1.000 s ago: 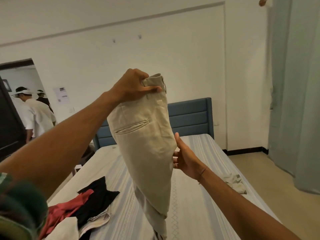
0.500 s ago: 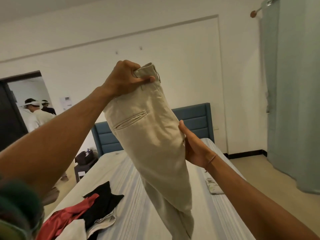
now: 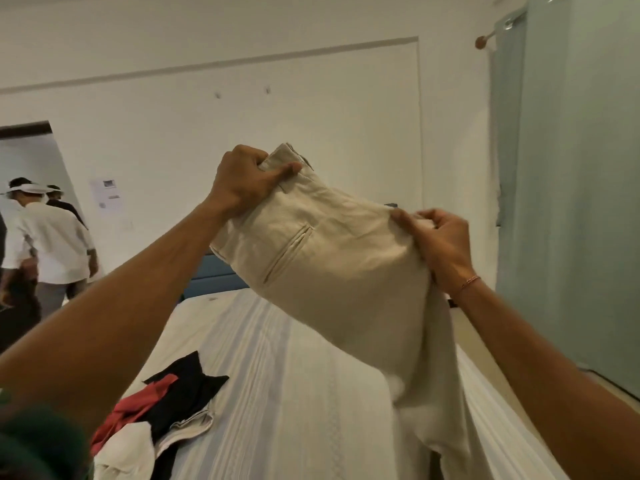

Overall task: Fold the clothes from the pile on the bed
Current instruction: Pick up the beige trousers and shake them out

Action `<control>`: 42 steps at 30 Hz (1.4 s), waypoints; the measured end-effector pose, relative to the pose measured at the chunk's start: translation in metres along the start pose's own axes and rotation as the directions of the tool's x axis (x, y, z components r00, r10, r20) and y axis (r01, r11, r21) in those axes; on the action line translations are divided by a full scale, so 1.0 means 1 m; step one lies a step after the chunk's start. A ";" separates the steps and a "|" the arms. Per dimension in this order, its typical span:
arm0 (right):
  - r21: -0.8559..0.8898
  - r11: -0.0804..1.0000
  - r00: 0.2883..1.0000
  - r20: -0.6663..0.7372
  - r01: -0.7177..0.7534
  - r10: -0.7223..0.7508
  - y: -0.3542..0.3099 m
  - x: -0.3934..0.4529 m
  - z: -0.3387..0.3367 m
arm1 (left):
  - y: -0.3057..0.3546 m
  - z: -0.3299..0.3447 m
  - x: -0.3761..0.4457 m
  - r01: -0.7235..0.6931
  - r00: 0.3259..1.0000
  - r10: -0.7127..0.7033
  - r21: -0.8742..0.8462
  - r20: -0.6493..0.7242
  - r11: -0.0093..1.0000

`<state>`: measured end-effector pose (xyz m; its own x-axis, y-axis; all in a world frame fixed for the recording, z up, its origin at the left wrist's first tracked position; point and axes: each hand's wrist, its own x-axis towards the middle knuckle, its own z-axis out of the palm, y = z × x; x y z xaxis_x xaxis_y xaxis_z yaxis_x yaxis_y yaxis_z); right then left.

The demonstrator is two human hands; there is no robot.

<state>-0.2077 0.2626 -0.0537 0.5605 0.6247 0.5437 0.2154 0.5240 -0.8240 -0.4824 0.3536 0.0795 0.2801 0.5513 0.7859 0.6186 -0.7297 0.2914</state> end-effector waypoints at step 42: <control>-0.870 0.489 0.446 0.415 -0.058 0.793 0.643 -0.373 0.280 | -0.515 0.266 -0.645 0.712 -0.151 -0.976 0.702 0.155 0.001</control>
<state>-0.5020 0.5286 -0.7424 0.0886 0.9346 -0.3444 0.7686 -0.2841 -0.5732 -0.7865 0.4810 -0.7224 -0.5327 0.6920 -0.4872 0.7156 0.6757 0.1773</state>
